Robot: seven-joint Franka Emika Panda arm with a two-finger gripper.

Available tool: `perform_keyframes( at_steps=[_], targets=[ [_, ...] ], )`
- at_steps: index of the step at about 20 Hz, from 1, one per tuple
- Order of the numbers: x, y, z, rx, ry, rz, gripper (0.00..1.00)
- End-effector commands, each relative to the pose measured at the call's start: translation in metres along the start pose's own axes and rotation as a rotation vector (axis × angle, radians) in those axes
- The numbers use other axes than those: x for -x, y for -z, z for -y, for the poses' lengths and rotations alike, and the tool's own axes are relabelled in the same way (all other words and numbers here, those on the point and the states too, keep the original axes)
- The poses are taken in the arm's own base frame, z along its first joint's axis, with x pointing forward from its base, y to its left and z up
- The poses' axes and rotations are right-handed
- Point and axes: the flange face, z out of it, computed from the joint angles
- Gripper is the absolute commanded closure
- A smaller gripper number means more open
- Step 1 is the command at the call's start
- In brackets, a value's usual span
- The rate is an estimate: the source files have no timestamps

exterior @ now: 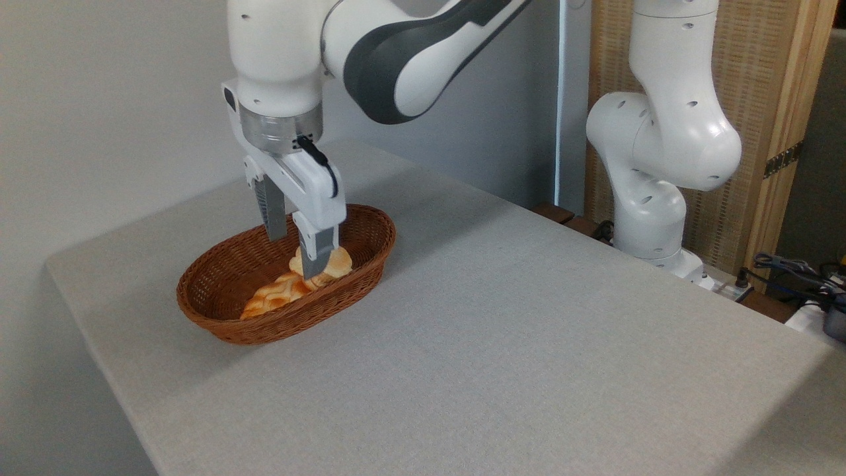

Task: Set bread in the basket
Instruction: 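Raise the open gripper up away from the basket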

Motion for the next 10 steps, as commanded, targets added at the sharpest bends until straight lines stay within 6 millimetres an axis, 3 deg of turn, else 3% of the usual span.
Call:
perform_keyframes(
  at_steps=[1, 6, 10],
  targets=[
    [0.023, 0.029, 0.027, -0.094, 0.009, 0.014, 0.00],
    [0.041, 0.054, 0.038, -0.172, 0.006, 0.044, 0.00],
    [0.058, 0.055, 0.051, -0.206, -0.012, 0.127, 0.00]
  ],
)
